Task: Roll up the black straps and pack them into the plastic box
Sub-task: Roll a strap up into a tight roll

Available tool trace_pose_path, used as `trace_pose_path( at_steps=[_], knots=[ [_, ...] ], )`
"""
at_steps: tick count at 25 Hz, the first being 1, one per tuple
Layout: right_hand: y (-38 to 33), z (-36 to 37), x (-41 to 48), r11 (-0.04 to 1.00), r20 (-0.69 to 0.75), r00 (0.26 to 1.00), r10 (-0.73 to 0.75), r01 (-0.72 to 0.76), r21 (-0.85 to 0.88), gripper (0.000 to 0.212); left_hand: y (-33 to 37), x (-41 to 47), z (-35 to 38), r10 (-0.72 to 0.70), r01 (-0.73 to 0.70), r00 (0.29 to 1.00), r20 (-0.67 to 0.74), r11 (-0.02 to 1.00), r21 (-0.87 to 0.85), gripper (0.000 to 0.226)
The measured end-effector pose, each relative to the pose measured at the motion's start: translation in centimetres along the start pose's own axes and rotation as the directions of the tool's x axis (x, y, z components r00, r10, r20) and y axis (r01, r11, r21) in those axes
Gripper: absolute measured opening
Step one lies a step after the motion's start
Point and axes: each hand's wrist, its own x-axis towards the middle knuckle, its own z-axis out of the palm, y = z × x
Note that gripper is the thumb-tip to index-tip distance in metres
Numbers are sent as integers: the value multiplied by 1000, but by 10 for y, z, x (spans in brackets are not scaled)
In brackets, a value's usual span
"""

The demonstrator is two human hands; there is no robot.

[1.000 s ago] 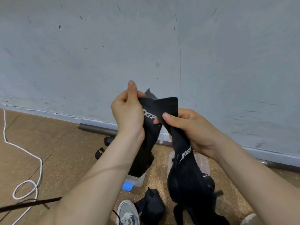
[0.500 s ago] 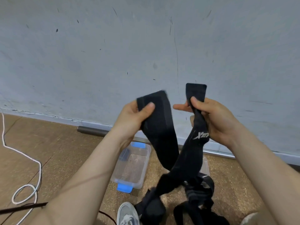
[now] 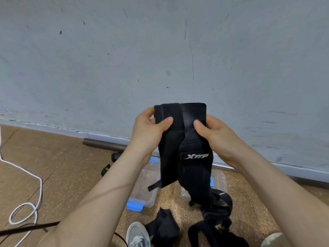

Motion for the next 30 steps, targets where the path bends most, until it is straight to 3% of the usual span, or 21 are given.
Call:
trace_pose_path(
  at_steps=[2,5,7,9,12,16,24,30],
  knots=[
    [-5,-5,-2,984,-60,995,-80,69,-167,21,0,1,-1,125,-90,979,-162,974,207,27],
    [-5,-4,-4,991,-126,983,-136,136,-9,17,3,2,-6,258,-165,948,-186,899,405,46],
    [-2,2,-3,989,-48,995,-87,92,114,19,5,-4,-1,293,-241,951,-103,906,349,40],
    [1,5,-2,995,23,997,-75,73,66,25,7,-9,5,270,-253,962,-32,930,268,30],
    [-3,4,0,988,-82,991,-105,113,108,25,3,-10,9,178,-178,984,16,972,151,39],
    [-3,7,2,952,-213,974,-77,135,273,19,1,-15,17,203,-218,974,96,958,185,54],
    [1,7,4,979,-328,941,-77,133,151,16,5,-23,22,268,-349,910,317,907,234,67],
    [-3,3,1,978,-257,964,-71,118,174,18,8,-19,18,298,-406,900,319,838,364,73]
  ],
)
